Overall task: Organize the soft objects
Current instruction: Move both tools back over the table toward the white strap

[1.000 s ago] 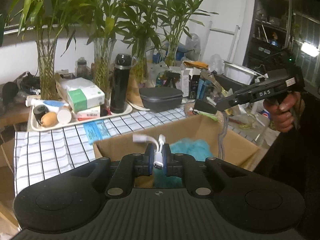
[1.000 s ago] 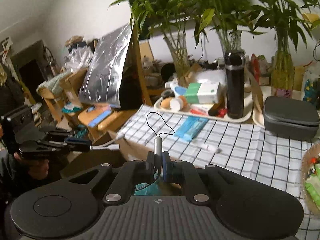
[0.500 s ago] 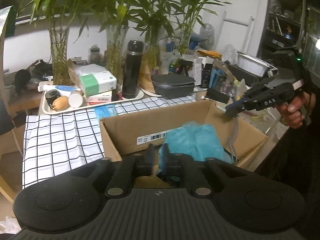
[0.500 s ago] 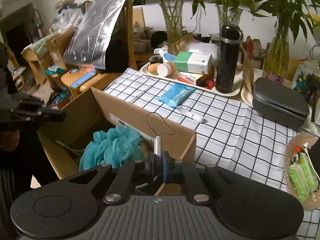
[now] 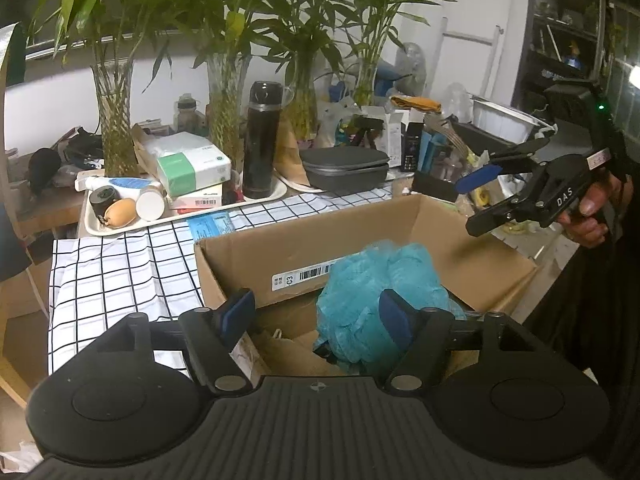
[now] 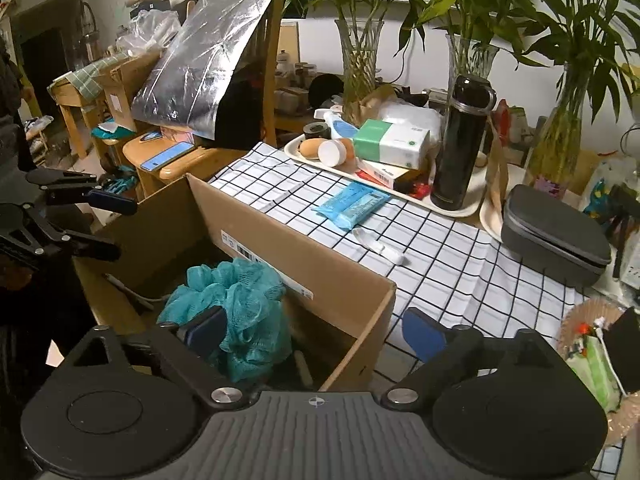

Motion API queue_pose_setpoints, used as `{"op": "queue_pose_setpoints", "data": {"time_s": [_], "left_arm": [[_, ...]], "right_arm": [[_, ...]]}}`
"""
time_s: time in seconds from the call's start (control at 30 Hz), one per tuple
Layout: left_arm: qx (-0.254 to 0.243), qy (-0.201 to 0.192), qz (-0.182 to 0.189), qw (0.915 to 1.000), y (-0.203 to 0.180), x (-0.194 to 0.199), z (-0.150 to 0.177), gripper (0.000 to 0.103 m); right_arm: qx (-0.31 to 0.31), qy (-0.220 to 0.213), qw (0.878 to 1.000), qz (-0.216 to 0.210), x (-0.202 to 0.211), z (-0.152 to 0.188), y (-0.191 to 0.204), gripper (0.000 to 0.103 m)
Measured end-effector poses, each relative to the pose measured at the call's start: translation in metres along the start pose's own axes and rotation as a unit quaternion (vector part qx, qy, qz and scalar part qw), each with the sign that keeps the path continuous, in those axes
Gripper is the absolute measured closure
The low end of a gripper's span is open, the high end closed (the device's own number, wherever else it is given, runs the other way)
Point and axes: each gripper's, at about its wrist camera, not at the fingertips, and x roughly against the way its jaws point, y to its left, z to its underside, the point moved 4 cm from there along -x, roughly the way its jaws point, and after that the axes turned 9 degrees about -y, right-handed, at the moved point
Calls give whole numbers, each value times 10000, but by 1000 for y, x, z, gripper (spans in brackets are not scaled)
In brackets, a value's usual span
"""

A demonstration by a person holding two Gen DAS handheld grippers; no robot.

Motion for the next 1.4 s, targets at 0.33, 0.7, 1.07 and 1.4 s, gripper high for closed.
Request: {"op": "queue_pose_setpoints", "data": {"time_s": [0.33,0.7,1.07,1.4], "left_arm": [[229,-159,-50,9996,7,5,-4,34],[461,-284,-980,9937,35,13,-18,26],[392,95,-1186,9921,53,-12,-35,25],[208,94,-978,9949,68,-52,-53,25]], "right_arm": [[93,-24,9997,243,-3,-2,-2,0],[-18,-94,9973,723,-10,-5,-14,0],[-121,99,9909,1339,-28,-10,-21,0],[-403,-20,9888,1436,-28,-14,-31,0]]}}
